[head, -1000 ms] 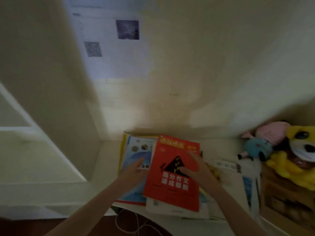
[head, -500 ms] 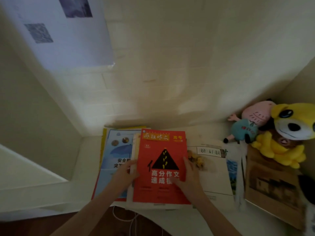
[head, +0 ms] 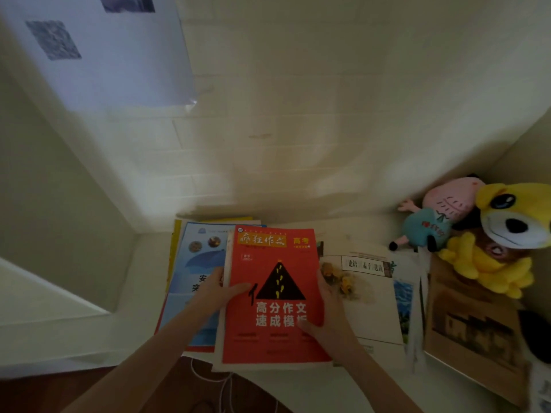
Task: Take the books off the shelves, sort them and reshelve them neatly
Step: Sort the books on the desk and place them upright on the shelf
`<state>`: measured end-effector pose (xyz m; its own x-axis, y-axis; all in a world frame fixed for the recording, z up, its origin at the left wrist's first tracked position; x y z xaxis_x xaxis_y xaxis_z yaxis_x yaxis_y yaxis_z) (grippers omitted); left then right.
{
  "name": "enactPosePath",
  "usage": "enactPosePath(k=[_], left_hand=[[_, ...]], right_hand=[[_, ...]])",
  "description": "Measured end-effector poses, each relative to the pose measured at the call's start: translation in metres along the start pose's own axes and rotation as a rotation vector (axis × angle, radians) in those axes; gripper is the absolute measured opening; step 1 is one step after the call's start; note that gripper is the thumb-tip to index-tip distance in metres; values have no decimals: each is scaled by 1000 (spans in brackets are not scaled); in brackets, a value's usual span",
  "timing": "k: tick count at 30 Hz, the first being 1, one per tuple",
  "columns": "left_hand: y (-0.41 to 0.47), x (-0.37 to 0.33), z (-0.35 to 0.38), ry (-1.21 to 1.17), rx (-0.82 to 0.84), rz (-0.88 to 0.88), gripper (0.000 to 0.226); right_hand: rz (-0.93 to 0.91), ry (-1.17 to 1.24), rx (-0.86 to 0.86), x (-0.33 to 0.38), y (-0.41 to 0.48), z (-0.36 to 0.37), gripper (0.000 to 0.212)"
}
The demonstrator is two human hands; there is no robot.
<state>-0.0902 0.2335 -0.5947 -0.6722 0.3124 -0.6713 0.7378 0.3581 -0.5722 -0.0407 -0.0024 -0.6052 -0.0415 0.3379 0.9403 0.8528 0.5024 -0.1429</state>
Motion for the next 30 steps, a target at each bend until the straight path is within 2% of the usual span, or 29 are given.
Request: enactPosePath(k=[3, 8, 10, 15, 20, 22, 24, 27, 30], left_hand=[[-2, 0, 6, -121, -3, 4, 53], [0, 3, 12, -390, -4, -24, 53], [-1, 1, 12, -413, -52, -15, 51], [-15, -13, 8, -354, -134, 180, 44], [-37, -24, -4, -391, -185, 308, 38], [-47, -27, -12, -401, -199, 365, 49], [-55, -33, -21, -414, -203, 421, 54], [-62, -44, -36, -406, -252, 488, 59], [-63, -54, -57, -401, -324, 557, 64]], right_hand=[[46, 33, 9, -2, -1, 0, 122], [68, 72, 25, -2, -1, 2, 111], [71, 67, 28, -5, 0, 3, 114], [106, 197, 42, -10, 6, 2, 122], [193, 442, 62, 6, 24, 3, 100], [246, 564, 70, 19, 39, -1, 93], [267, 661, 132, 34, 53, -4, 100], [213, 739, 154, 55, 69, -3, 98], [113, 732, 44, 75, 78, 0, 78]])
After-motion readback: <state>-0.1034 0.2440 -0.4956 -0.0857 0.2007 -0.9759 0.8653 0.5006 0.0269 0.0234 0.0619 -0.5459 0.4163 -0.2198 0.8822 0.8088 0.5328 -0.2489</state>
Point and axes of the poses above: each hand's wrist, its own y-axis towards the middle knuckle, its own z-axis out of the palm, x = y × z, the point moved 3 cm from there along y, towards the middle knuckle, and after that the axes turned 12 degrees about y, right-handed, at the moved point
